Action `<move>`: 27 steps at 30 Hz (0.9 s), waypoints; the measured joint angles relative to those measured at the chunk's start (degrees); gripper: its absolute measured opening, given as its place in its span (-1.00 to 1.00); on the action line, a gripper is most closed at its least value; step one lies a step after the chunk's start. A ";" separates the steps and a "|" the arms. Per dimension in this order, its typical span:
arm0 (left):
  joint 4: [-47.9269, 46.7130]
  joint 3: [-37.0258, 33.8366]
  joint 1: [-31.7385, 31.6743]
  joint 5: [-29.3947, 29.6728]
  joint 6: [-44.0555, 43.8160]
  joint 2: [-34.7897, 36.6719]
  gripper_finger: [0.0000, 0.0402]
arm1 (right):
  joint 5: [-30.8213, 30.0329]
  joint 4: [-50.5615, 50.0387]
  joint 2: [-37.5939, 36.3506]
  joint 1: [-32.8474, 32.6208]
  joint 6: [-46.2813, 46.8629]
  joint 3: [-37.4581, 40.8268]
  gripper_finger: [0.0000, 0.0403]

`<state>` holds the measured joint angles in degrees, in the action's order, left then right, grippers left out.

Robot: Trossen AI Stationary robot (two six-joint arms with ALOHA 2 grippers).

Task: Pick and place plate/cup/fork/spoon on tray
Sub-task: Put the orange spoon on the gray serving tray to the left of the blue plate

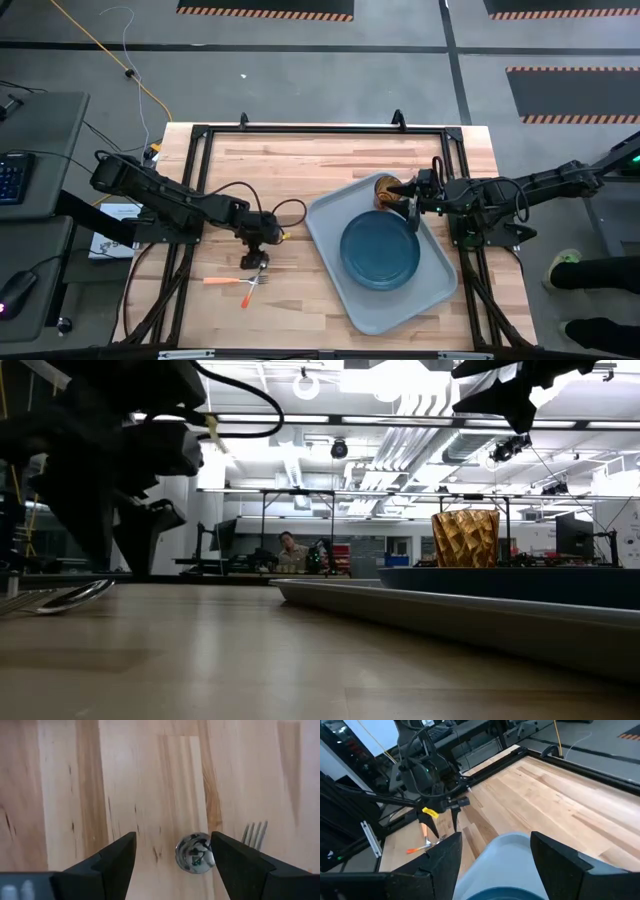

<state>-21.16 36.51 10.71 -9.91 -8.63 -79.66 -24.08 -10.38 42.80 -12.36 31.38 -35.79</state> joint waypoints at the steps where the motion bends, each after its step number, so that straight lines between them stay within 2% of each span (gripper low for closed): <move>1: -0.29 0.00 0.11 0.02 1.34 -0.02 0.22 | 0.00 -0.39 0.01 0.00 0.39 0.00 0.13; 10: -1.27 -1.11 2.42 -1.41 6.79 -0.09 0.12 | -0.02 -1.08 0.01 -0.01 1.75 0.00 0.13; 20: 1.57 -1.11 3.33 0.17 6.06 -4.53 -0.09 | -0.04 -1.05 0.01 -0.02 1.81 0.00 0.13; 27: 2.17 -1.05 3.29 0.40 4.24 -5.03 -0.23 | -0.04 -1.04 0.01 0.00 1.81 0.00 0.13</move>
<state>-18.99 35.46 14.00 -9.50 -4.39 -84.68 -24.12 -11.42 42.81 -12.36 33.19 -35.79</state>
